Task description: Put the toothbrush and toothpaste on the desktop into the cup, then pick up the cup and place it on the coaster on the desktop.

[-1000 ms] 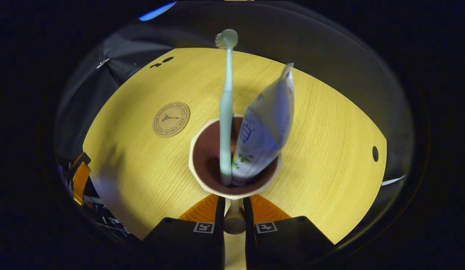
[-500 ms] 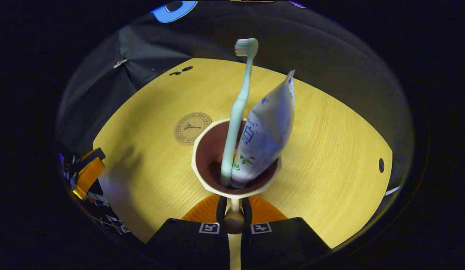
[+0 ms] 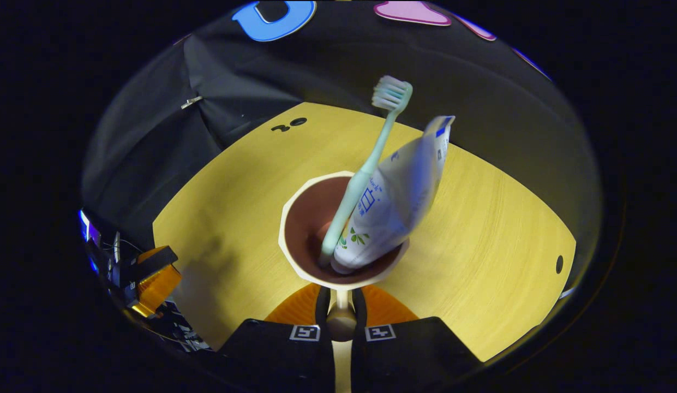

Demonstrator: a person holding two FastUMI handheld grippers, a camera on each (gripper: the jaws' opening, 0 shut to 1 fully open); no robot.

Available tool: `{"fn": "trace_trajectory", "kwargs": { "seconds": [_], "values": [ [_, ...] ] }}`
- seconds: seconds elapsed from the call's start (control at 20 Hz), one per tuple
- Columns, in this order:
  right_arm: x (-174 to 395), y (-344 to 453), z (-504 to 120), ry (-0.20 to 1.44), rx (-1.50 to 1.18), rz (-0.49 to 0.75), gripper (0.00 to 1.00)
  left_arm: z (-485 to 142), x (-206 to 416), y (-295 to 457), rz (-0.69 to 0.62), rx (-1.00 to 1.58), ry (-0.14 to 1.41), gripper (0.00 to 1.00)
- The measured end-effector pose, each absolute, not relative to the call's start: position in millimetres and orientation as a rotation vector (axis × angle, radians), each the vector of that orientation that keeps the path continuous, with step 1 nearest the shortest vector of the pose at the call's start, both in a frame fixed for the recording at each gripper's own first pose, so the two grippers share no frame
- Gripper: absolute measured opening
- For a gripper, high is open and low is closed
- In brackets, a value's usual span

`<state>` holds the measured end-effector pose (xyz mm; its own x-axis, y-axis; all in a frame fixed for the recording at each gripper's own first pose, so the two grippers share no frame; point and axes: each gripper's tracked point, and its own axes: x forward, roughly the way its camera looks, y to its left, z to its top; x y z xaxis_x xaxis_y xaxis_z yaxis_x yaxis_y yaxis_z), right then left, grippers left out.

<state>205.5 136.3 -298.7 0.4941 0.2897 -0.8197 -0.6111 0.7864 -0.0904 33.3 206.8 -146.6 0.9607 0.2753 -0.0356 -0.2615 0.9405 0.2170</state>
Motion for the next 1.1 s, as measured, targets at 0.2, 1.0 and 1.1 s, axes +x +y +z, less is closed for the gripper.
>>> {"fn": "trace_trajectory", "kwargs": {
  "seconds": [0.2,1.0,1.1],
  "values": [
    [210,165,-312,0.91,-0.421,0.575,0.15,-139,25,217,0.275,0.205,0.056,0.63],
    [224,187,-339,0.978,-0.548,0.493,0.14,-131,21,255,0.272,0.15,0.074,0.63],
    [224,187,-339,0.99,-0.555,0.494,0.15,-130,22,259,0.274,0.143,0.075,0.63]
  ]
}}
